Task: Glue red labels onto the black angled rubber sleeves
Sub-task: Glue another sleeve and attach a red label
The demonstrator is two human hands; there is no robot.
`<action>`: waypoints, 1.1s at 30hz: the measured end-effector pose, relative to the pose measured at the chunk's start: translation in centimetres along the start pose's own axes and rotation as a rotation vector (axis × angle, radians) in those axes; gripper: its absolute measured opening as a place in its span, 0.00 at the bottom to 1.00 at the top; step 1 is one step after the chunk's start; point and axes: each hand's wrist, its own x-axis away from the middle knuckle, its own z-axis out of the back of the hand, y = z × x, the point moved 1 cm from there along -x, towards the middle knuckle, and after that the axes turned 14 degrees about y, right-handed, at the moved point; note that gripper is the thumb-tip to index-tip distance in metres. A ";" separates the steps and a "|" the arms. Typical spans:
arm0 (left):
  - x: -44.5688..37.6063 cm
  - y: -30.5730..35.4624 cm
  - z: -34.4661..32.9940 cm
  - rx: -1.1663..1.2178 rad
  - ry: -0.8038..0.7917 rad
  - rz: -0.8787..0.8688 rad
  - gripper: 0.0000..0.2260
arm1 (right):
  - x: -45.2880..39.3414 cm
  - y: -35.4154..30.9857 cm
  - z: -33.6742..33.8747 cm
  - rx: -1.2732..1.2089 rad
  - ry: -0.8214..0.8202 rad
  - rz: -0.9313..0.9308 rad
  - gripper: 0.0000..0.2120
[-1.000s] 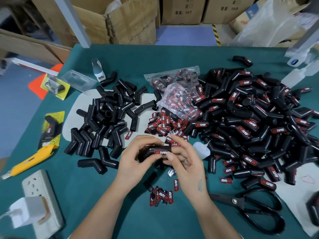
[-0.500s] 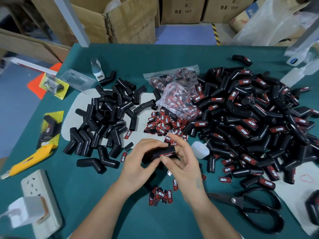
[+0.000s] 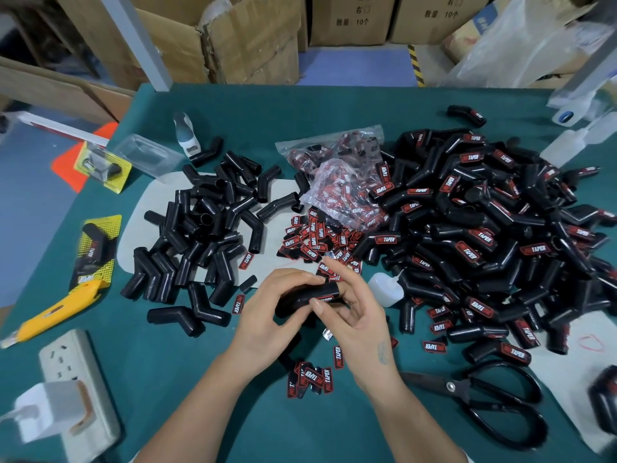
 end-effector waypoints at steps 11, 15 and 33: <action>-0.1 -0.6 0.0 -0.016 -0.007 -0.022 0.22 | -0.3 -0.2 0.2 0.035 0.059 -0.057 0.22; 0.1 -0.5 -0.1 -0.040 -0.009 -0.036 0.21 | -0.2 -0.1 0.0 0.014 0.042 -0.067 0.23; 0.4 -0.4 -0.1 -0.101 0.023 -0.073 0.18 | -0.4 0.1 0.1 -0.006 0.035 -0.094 0.23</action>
